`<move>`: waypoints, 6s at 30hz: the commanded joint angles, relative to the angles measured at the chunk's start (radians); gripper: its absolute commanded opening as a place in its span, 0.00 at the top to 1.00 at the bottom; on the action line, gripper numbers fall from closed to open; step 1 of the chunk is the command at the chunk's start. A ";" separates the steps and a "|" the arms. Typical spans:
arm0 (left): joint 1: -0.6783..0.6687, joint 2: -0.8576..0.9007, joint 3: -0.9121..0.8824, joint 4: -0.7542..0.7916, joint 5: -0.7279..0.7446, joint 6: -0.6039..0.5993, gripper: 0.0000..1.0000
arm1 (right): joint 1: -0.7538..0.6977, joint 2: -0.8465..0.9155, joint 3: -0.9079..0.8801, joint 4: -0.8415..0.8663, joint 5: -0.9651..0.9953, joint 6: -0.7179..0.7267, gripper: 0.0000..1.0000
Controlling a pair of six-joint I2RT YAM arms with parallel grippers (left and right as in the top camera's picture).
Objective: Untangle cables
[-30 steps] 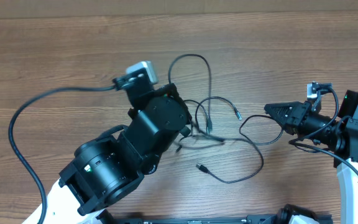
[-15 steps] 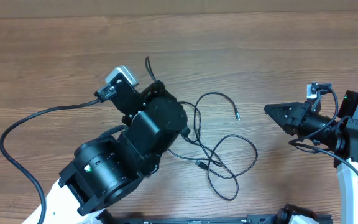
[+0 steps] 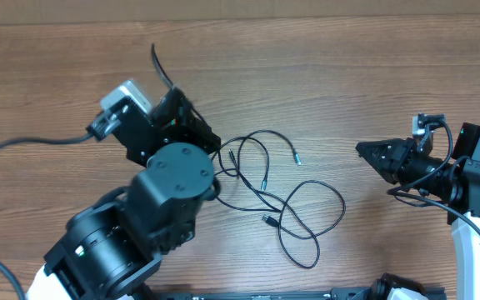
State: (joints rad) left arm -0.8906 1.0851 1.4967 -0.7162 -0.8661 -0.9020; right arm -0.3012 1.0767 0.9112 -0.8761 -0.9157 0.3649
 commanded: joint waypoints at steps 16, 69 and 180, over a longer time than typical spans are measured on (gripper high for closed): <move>0.034 0.023 0.011 -0.057 0.268 0.652 0.96 | -0.001 -0.003 0.019 -0.059 0.063 -0.086 0.36; 0.718 0.435 0.011 -0.457 0.764 0.491 0.00 | 1.141 0.491 -0.026 0.280 0.411 0.216 0.16; 0.803 0.435 0.011 -0.454 0.763 0.491 0.00 | -0.251 0.218 1.009 0.755 1.616 -0.378 0.96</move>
State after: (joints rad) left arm -0.0910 1.5169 1.4986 -1.1748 -0.1074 -0.4332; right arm -0.5488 1.2987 1.8980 -0.1402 0.7429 0.0551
